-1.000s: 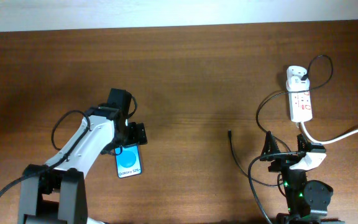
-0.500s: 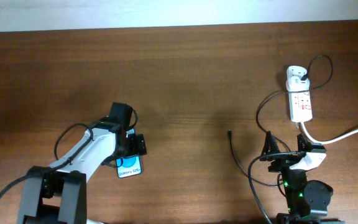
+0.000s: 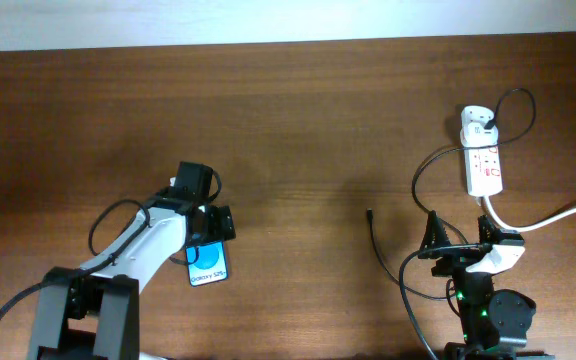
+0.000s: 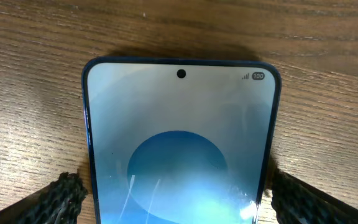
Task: Plug charger to phone and switch on socket
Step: 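Lift the phone with the left gripper and tilt it upright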
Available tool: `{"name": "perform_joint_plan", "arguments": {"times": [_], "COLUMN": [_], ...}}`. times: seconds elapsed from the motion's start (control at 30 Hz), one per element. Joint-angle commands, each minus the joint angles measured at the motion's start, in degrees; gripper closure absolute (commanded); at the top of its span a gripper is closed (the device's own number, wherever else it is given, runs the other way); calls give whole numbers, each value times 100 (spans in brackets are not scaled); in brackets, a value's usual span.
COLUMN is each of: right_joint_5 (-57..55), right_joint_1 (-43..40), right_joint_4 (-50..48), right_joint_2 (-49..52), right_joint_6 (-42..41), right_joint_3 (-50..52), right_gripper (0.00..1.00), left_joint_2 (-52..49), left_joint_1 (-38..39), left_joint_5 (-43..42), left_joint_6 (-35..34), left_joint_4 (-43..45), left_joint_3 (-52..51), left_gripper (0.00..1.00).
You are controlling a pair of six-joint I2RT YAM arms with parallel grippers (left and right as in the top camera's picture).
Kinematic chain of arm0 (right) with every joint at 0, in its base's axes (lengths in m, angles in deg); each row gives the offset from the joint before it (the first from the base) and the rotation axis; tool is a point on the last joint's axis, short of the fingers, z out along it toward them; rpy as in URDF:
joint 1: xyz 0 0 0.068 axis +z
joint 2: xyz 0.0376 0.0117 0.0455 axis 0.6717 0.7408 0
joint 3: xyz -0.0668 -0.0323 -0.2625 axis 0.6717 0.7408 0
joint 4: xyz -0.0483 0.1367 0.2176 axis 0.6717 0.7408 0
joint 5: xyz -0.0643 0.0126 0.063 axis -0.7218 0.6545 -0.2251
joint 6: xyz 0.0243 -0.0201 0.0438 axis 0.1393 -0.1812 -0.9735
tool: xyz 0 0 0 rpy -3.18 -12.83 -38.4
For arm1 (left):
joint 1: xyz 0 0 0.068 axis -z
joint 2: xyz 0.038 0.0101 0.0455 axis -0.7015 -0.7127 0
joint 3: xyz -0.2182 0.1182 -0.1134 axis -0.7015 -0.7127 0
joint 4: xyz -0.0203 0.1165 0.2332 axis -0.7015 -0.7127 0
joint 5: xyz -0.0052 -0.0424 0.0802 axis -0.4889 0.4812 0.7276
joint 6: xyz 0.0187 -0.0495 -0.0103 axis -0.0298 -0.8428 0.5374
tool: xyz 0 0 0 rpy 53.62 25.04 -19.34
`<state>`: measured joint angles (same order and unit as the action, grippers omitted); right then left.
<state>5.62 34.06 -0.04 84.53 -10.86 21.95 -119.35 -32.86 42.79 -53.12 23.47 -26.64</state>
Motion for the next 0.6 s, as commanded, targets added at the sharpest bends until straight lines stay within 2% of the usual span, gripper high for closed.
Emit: {"name": "perform_joint_plan", "arguments": {"times": [0.0,0.23,0.3,0.33,0.4,0.43,0.57], "right_joint_5": [-28,-28,-28,-28,-28,-28,-28], "right_joint_1": [37,37,37,37,37,37,37], "right_joint_4": [11,11,11,11,11,11,11], "right_joint_2": [-37,-37,-37,-37,-37,-37,-37], "right_joint_6": [13,13,13,13,13,13,13], "right_joint_3": [42,42,42,42,42,42,42], "right_gripper": [2,2,2,2,2,1,2], "left_joint_2": [-195,-195,-195,-195,-195,-195,-195], "left_joint_1": [-11,-9,-9,-9,-9,-9,-9], "left_joint_5": [-350,-413,-431,-509,-612,-612,-927], "left_joint_6": [-35,-37,-37,-37,-35,-35,57], "left_joint_4": [330,538,529,529,505,422,87], "left_joint_3": [-544,-713,-713,-713,-713,-713,-715], "left_gripper": [1,0,11,13,10,1,1]}}
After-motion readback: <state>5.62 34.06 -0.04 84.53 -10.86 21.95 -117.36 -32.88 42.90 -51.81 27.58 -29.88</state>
